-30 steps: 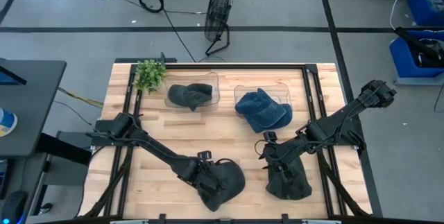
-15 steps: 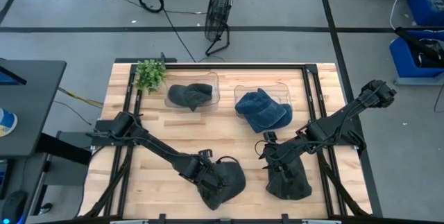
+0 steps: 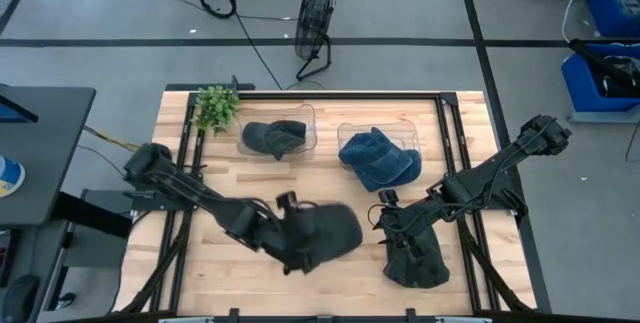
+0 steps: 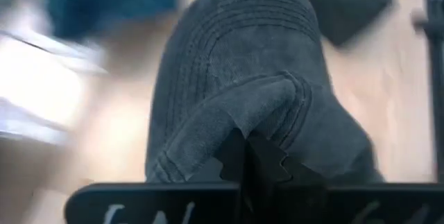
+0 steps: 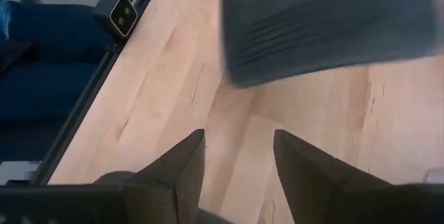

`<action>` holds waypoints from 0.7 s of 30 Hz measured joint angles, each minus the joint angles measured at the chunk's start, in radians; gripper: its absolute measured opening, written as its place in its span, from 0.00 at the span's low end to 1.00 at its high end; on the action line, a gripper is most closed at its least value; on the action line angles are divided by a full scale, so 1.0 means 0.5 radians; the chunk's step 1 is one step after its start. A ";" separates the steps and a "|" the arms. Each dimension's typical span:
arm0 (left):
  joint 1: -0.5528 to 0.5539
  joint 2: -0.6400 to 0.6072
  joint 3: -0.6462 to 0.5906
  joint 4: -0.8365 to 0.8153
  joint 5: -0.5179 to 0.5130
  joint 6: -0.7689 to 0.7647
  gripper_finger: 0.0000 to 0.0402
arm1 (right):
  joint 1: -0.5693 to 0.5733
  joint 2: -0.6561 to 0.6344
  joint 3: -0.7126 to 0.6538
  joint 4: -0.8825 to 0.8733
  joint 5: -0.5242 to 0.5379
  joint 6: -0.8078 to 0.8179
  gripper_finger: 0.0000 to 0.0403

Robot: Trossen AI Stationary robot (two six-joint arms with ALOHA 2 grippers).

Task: Pick & Place hat
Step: Put the left black cap into the left transparent bin

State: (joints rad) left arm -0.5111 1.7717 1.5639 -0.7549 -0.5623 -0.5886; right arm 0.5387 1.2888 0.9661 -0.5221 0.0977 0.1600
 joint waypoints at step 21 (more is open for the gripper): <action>0.778 -0.525 0.002 -0.688 -0.388 0.189 0.01 | 0.000 0.000 0.000 0.028 0.000 -0.084 0.44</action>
State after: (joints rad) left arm -0.1221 1.5093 1.5646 -1.0988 -0.7564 -0.4941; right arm 0.5385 1.2888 0.9661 -0.5080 0.0978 0.1181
